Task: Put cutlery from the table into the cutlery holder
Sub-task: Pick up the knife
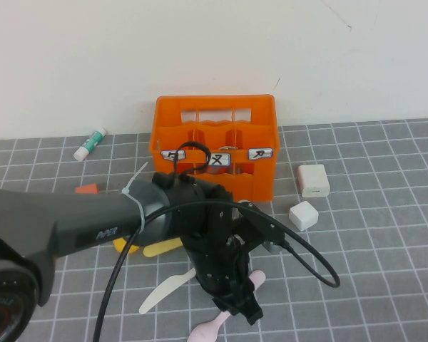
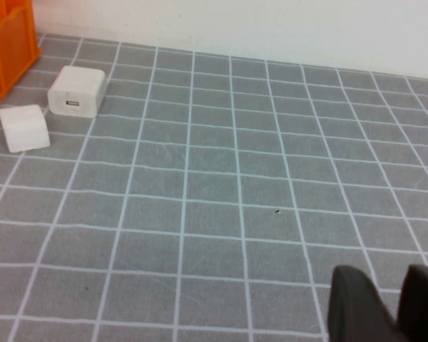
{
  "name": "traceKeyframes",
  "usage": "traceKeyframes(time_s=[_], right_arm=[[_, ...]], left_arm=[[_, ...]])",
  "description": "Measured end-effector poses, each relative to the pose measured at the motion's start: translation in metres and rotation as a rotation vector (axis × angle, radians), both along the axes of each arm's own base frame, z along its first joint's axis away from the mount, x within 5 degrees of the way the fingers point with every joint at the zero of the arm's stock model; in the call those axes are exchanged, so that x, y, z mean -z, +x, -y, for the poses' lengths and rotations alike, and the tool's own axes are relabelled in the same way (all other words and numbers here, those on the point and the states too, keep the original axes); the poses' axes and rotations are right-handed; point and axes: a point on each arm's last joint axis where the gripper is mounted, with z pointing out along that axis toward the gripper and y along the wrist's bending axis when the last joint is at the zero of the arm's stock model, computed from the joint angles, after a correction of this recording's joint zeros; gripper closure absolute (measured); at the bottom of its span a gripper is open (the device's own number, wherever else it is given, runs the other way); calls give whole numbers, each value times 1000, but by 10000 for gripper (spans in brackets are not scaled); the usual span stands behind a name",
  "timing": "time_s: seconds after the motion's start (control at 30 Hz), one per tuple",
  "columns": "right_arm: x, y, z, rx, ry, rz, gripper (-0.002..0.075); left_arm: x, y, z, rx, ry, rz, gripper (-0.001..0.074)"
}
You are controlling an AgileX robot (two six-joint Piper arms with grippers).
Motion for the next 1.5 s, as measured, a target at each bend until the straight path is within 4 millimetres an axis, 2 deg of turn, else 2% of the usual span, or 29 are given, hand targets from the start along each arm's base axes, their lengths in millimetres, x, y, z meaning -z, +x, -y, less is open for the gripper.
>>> traceKeyframes(time_s=[0.1,0.2,0.4,0.67,0.83,0.93,1.03,1.17,1.3,1.5], right_arm=[[0,0,0,0,0,0,581],[0,0,0,0,0,0,581],[0,0,0,0,0,0,581],[0,0,0,0,0,0,581],[0,0,0,0,0,0,581],[0,0,0,0,0,0,581],[0,0,0,0,0,1,581],[0,0,0,0,0,1,581],[0,0,0,0,0,1,581],[0,0,0,0,0,1,581]], left_arm=[[1,0,0,-6,-3,-3,633],[-1,0,1,-16,-15,-8,678],[-17,-2,0,-35,-47,10,723],[-80,-6,-4,-57,-182,168,734],[-89,-12,-3,-16,-189,181,731],[-84,-16,-5,49,-159,176,678],[-78,-18,-10,95,-106,182,549],[-74,-10,-23,-2,-60,182,415],[-72,4,-42,-100,-17,189,382],[-49,25,-66,-183,48,141,380]])
